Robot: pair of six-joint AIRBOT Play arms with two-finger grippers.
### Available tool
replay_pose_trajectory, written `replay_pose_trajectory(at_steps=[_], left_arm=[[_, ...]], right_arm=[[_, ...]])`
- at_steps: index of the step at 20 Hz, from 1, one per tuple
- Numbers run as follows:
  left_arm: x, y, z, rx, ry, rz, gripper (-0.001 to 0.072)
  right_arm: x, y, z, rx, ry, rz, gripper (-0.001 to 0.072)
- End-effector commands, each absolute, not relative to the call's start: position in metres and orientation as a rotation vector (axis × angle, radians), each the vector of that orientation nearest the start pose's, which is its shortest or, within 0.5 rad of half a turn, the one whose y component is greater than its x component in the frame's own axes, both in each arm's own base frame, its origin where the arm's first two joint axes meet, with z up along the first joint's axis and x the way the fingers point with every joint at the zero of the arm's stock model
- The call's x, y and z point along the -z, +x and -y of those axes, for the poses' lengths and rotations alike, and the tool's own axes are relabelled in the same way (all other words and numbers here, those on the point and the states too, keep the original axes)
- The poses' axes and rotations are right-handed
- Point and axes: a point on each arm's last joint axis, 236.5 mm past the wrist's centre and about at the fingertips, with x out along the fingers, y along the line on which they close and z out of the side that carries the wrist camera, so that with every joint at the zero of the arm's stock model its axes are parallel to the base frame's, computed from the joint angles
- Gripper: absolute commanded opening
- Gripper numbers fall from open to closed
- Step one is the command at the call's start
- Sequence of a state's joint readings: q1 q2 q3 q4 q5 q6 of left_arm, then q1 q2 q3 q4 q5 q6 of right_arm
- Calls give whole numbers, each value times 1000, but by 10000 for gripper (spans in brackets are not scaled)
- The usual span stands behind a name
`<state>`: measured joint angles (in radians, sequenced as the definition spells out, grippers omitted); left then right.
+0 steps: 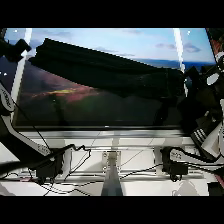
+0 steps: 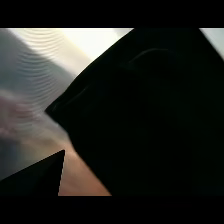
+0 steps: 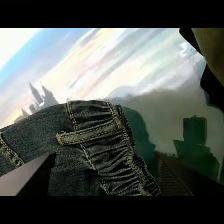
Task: Fold the clothes and pants, and hang the long-sleeved shirts on hangers.
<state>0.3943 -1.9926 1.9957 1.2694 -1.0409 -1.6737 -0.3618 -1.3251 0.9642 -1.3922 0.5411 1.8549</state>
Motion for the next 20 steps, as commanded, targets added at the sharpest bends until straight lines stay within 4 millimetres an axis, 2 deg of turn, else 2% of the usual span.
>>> replay_pose_trajectory(at_steps=[1, 4, 8, 9, 12, 13, 14, 15, 17, 19, 20], left_arm=[[47, 546, -171, -249, -683, -1129, 684], [71, 566, -156, -208, -786, -1094, 684], [90, 618, -148, -204, -893, -908, 682], [92, 630, -145, -204, -914, -860, 663], [98, 655, -142, -214, -875, -758, 497], [98, 660, -142, -217, -860, -732, 405], [96, 663, -143, -211, -835, -716, 183], [91, 664, -142, -196, -804, -712, 36], [71, 664, -140, -143, -697, -706, 29], [46, 649, -143, -119, -516, -761, 28], [34, 634, -151, -130, -404, -810, 27]], right_arm=[[19, 434, 141, 417, 558, -825, 686], [20, 433, 140, 410, 543, -834, 685], [19, 434, 140, 410, 543, -831, 685], [19, 434, 140, 410, 543, -831, 685], [19, 434, 140, 410, 543, -829, 686], [19, 434, 140, 410, 543, -831, 685], [20, 434, 140, 410, 542, -832, 686], [20, 433, 140, 406, 533, -835, 686], [21, 432, 139, 380, 479, -853, 685], [23, 429, 136, 369, 476, -875, 667], [25, 426, 132, 360, 478, -894, 523]])
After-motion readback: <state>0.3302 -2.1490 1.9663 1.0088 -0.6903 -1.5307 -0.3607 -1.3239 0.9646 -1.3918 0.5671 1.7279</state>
